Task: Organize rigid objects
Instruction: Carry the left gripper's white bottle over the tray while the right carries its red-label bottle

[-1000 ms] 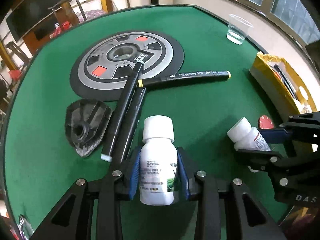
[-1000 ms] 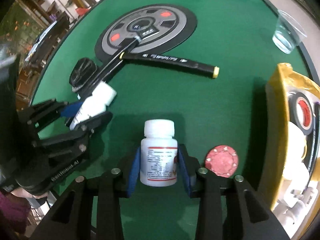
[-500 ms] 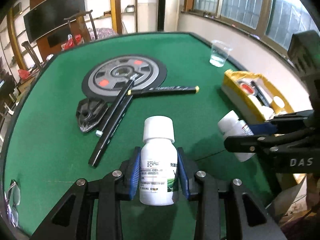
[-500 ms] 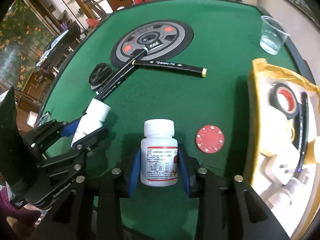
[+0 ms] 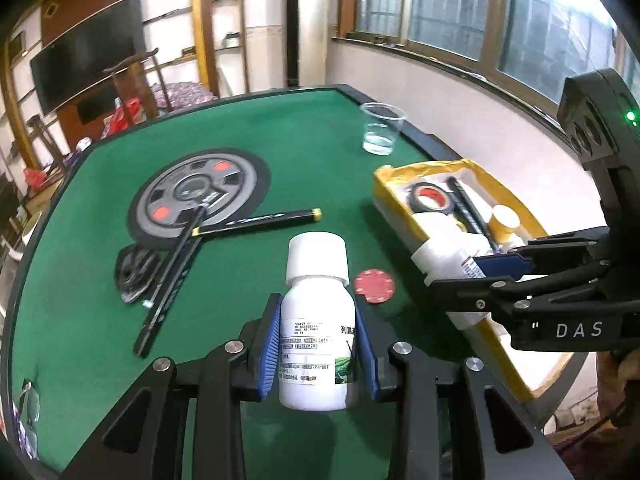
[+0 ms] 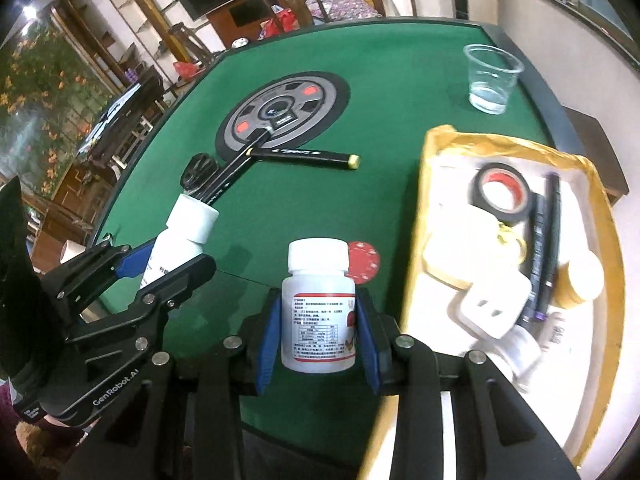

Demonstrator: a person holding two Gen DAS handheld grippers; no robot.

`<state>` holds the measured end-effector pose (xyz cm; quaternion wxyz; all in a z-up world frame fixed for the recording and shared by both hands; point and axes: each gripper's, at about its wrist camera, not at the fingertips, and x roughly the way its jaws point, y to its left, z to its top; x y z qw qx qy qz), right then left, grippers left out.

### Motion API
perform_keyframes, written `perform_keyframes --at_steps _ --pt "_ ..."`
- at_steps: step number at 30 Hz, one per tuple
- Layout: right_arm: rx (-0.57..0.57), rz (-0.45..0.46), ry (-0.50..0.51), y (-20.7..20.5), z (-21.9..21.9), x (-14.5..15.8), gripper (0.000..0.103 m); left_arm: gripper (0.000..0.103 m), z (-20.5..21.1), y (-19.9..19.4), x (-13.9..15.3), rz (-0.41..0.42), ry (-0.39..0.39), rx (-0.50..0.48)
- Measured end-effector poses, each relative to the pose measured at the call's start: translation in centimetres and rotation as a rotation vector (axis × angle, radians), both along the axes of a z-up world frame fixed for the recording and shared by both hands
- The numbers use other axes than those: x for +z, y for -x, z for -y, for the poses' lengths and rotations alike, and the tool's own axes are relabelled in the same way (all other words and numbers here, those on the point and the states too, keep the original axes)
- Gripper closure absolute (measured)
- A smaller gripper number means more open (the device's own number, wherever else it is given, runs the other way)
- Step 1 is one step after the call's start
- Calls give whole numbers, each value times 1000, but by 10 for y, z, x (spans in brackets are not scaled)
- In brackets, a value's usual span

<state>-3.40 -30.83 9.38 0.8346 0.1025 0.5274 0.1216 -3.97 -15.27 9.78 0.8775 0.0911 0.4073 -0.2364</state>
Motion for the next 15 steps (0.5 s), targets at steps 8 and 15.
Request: perform_keyframes --at_steps 8,15 --pt "-84 -8 -18 15 43 0 68 67 38 10 3 -6 8 -76" --pt "-186 -28 -26 35 88 -4 68 67 72 23 3 -17 21 -161"
